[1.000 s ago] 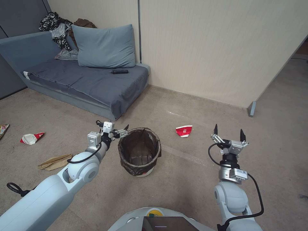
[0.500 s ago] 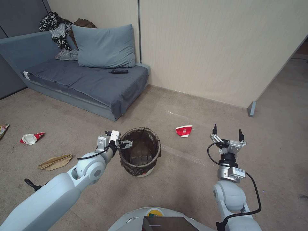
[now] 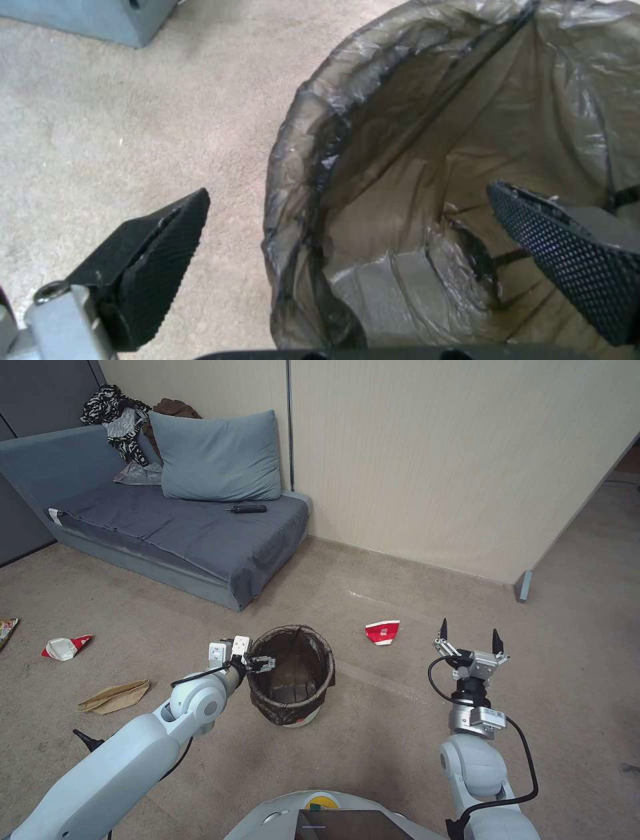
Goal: Pick up the trash bin, then pick up the garbage from the floor and place it into the trash bin.
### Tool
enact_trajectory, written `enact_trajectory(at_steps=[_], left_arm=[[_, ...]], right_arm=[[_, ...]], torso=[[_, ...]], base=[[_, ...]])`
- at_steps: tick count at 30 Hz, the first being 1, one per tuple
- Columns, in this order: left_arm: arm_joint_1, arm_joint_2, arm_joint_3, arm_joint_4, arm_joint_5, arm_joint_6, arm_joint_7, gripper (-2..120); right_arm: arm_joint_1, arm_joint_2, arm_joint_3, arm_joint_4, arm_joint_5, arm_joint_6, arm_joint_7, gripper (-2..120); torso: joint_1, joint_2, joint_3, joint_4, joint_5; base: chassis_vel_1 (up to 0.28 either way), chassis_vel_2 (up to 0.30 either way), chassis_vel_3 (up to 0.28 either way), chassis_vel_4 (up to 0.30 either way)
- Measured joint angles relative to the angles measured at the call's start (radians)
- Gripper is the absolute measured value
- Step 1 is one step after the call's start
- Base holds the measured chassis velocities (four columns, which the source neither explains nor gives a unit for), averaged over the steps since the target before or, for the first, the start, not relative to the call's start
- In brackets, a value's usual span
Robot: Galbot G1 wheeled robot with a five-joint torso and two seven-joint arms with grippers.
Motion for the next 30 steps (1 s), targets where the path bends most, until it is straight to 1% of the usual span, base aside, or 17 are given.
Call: enact_trajectory(at_steps=[2,10,12,21,26,27,28,29,30], left_arm=[[-0.009,-0.015,0.0,0.019,-0.026,0.011,-0.007,100],[-0.044,-0.038,0.009,0.057,-0.074,0.025,-0.031,100],[-0.062,-0.053,0.019,0.076,-0.087,0.029,-0.044,100],[-0.091,-0.079,0.033,0.117,-0.109,0.038,-0.07,99],[-0.099,-0.094,0.035,0.136,-0.126,0.046,-0.097,94],[-0.099,-0.096,0.035,0.137,-0.132,0.05,-0.104,89],[-0.099,-0.097,0.035,0.138,-0.135,0.053,-0.109,86],[-0.099,-0.097,0.035,0.138,-0.135,0.053,-0.109,86],[-0.099,-0.097,0.035,0.139,-0.137,0.055,-0.112,84]], right_arm=[[0.001,0.003,-0.004,-0.004,0.0,0.002,0.0,100],[0.0,0.008,-0.007,-0.005,-0.001,0.006,0.0,100],[-0.001,0.011,-0.008,-0.005,-0.002,0.008,0.0,100],[-0.006,0.013,-0.008,-0.008,-0.003,0.016,0.0,100],[-0.003,0.012,-0.008,-0.009,-0.001,0.016,0.0,100],[-0.002,0.012,-0.008,-0.01,-0.001,0.016,0.0,100],[-0.002,0.012,-0.008,-0.01,-0.001,0.017,0.0,100],[-0.002,0.012,-0.008,-0.01,-0.001,0.017,0.0,100],[-0.002,0.012,-0.008,-0.01,-0.001,0.017,0.0,100]], torso=[[0.0,0.0,0.0,0.0,0.0],[0.0,0.0,0.0,0.0,0.0001],[0.0,0.0,0.0,0.0,0.0],[0.0,0.0,0.0,0.0,0.0],[0.0,0.0,0.0,0.0,0.0],[0.0,0.0,0.0,0.0,0.0],[0.0,0.0,0.0,0.0,0.0],[0.0,0.0,0.0,0.0,0.0],[0.0,0.0,0.0,0.0,0.0]], base=[[0.0,0.0,0.0,0.0],[0.0,0.0,0.0,0.0],[0.0,0.0,0.0,0.0],[0.0,0.0,0.0,0.0],[0.0,0.0,0.0,0.0],[0.0,0.0,0.0,0.0],[0.0,0.0,0.0,0.0],[0.0,0.0,0.0,0.0],[0.0,0.0,0.0,0.0]])
